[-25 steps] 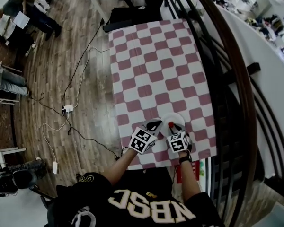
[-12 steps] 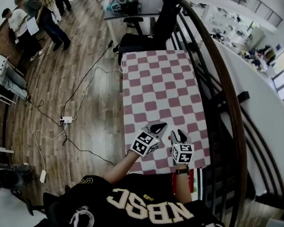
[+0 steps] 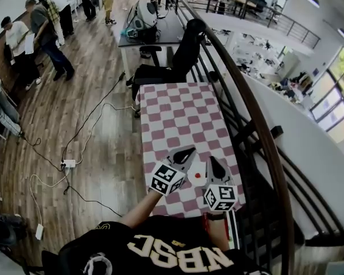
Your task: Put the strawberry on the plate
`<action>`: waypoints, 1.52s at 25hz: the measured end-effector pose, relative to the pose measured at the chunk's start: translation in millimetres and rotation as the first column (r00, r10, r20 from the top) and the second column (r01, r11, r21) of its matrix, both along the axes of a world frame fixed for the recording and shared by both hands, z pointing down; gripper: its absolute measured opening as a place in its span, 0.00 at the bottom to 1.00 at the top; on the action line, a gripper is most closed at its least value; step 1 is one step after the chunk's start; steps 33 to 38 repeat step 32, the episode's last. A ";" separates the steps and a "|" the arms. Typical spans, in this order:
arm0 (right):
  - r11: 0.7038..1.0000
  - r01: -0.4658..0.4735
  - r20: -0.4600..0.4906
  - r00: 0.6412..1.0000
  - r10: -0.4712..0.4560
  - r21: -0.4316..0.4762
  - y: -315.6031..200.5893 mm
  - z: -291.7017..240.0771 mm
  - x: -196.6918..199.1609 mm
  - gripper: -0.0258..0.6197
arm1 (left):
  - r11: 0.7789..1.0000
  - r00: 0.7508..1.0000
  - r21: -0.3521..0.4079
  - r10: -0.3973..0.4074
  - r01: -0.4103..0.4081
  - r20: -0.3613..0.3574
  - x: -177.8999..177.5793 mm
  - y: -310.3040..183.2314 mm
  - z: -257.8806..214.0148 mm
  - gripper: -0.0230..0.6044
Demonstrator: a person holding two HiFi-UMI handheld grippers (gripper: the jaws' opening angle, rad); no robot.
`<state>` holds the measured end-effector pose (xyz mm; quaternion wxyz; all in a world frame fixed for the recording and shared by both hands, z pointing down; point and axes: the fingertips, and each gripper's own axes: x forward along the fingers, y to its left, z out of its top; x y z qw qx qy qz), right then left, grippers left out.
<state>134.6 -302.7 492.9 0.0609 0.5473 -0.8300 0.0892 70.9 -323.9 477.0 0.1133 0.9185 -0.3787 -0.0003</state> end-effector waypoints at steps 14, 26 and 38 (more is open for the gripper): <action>0.957 -0.230 0.045 0.973 0.226 0.177 41.0 -45.8 19.9 0.07 | 0.991 0.998 0.115 -0.060 0.062 -0.021 -20.0 25.4 -26.5 0.05; 0.965 -0.210 0.033 0.978 0.207 0.159 43.0 -36.1 11.9 0.07 | 0.992 0.998 0.111 -0.056 0.055 0.006 -18.8 33.4 -14.2 0.05; 0.974 -0.135 0.021 0.991 0.133 0.182 39.6 -44.6 6.2 0.07 | 0.993 0.998 0.105 -0.059 0.059 -0.005 -12.3 32.5 -19.2 0.05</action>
